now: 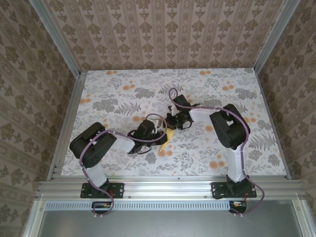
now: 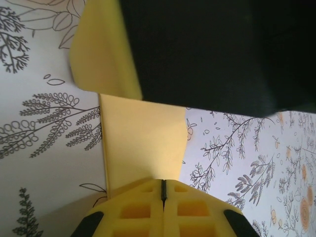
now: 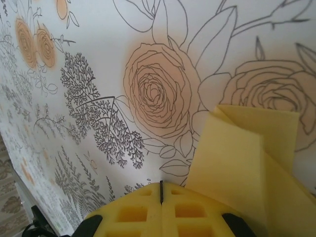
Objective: Fold a paper plane with a square sheet of paper (pick it up from the middle)
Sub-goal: Fold the wing for the fifth time at the center of the table.
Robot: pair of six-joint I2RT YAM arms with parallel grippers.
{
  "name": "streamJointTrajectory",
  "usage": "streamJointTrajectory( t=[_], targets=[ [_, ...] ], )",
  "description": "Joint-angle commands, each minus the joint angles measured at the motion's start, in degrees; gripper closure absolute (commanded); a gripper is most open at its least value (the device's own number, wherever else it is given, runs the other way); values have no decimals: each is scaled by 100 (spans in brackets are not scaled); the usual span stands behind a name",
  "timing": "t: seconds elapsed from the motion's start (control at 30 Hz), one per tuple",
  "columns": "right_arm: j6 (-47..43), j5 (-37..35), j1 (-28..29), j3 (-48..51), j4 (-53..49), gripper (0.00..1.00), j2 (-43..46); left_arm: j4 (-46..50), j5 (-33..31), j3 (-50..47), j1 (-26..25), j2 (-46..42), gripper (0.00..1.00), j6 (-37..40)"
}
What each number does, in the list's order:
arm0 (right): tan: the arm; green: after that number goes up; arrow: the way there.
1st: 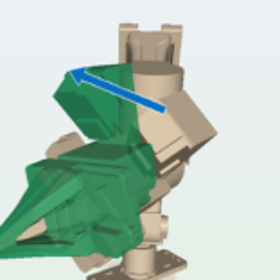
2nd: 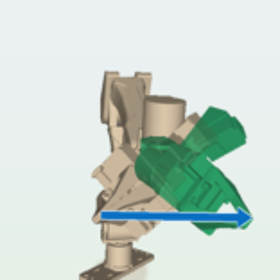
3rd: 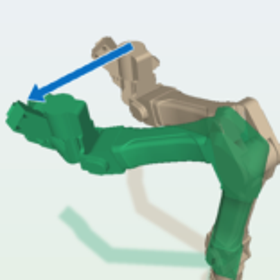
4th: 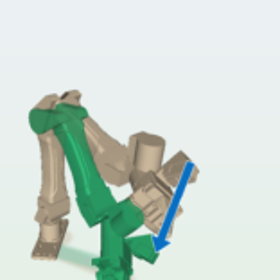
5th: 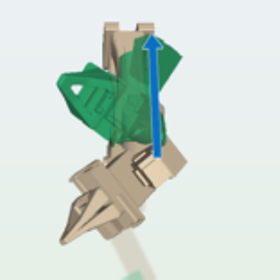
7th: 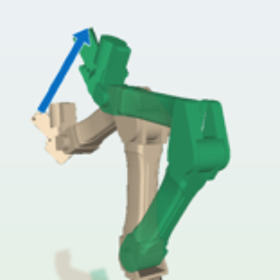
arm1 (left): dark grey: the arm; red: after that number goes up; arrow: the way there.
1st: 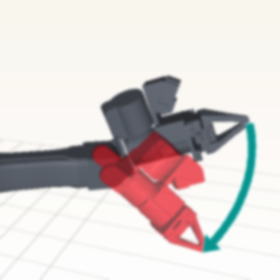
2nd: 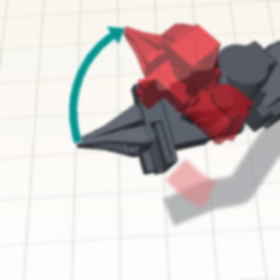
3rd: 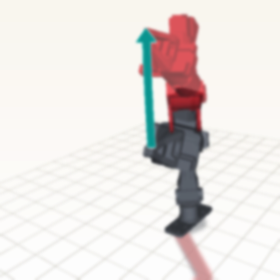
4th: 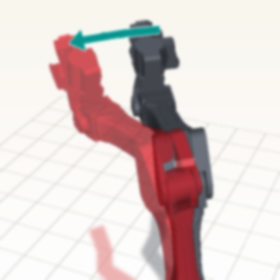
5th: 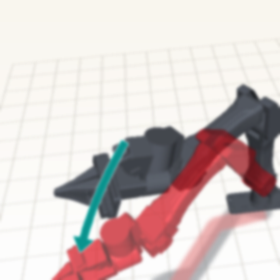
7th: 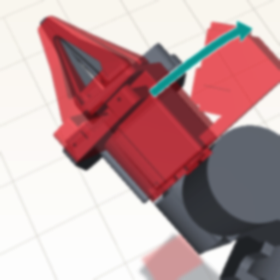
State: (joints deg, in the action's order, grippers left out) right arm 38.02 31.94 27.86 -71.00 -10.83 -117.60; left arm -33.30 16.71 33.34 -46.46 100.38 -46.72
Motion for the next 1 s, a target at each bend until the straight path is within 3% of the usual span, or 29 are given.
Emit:
streamJointTrajectory(
  t=[0.0,0.3,0.5,0.77,0.97],
  targets=[
    [-197,-372,-150,-343,-158,98,-220,1085,91,-328,-45,237,97,111],
    [-291,-990,-490,-1008,-340,98,-653,1106,118,-346,-45,211,97,106],
    [-450,-885,-562,-1423,-681,96,-328,1163,104,-313,-56,159,97,93],
    [-366,-369,-472,-410,-545,92,943,1160,78,-215,-56,114,96,43],
    [-321,0,-164,165,-325,92,893,1185,85,-146,-56,63,95,32]
  ],
)
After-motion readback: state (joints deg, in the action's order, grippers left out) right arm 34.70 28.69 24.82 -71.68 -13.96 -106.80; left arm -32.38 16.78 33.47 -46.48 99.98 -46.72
